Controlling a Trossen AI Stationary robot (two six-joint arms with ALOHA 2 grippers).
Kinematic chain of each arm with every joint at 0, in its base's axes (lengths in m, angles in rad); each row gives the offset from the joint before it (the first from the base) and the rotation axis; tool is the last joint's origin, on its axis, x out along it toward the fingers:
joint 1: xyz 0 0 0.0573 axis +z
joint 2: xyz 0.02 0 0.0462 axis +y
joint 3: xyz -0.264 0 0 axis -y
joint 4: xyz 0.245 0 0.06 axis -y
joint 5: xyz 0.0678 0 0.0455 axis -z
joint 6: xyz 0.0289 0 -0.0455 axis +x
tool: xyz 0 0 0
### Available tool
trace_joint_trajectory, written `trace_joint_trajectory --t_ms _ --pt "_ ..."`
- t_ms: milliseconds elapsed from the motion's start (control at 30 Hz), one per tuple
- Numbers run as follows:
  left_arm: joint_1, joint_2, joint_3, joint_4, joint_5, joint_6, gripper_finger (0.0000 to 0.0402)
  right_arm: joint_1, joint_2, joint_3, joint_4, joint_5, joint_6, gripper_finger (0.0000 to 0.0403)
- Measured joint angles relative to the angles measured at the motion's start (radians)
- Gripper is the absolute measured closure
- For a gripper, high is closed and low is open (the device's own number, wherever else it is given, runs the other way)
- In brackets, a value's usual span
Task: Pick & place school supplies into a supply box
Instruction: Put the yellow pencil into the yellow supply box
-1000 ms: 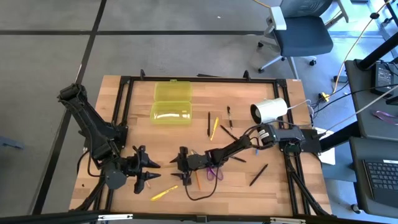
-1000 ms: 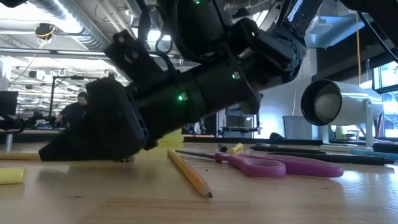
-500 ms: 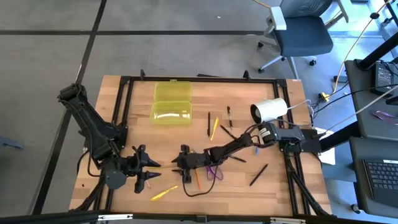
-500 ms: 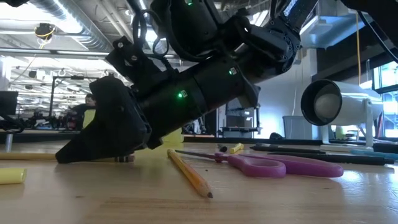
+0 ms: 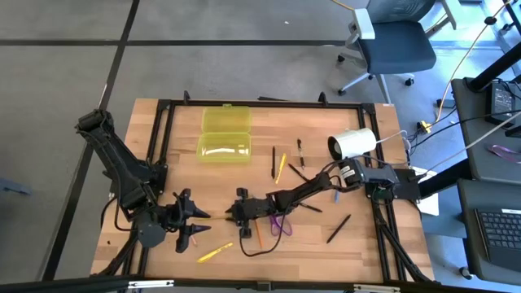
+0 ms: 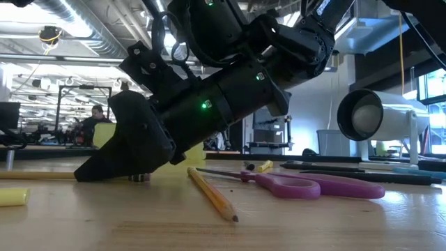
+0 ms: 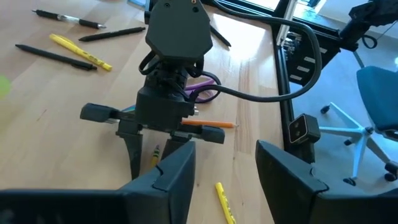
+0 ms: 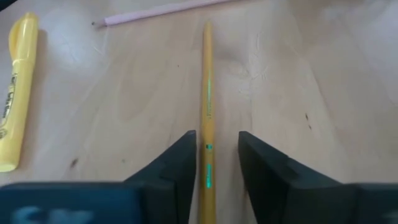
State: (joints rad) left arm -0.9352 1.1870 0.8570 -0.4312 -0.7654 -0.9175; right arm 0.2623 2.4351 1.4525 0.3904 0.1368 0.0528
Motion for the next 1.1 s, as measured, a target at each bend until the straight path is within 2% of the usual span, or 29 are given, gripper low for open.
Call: trace_joint_trajectory --t_ms 533,667,867,1100 --pt "0.0 0.0 0.0 -0.001 0.0 -0.002 0.0242 0.006 0.014 -0.001 0.045 0.032 0.022 0.0285" --pt "0.0 0.0 0.0 -0.002 0.0 -0.004 0.0238 0.006 0.014 -0.001 0.045 0.038 0.021 0.0308" --pt "0.0 0.0 0.0 -0.009 0.0 -0.003 0.024 0.005 0.014 -0.001 0.044 0.044 0.015 0.0379" --pt "0.0 0.0 0.0 -0.015 0.001 -0.003 0.024 0.005 0.014 -0.001 0.062 0.042 0.041 0.0377"
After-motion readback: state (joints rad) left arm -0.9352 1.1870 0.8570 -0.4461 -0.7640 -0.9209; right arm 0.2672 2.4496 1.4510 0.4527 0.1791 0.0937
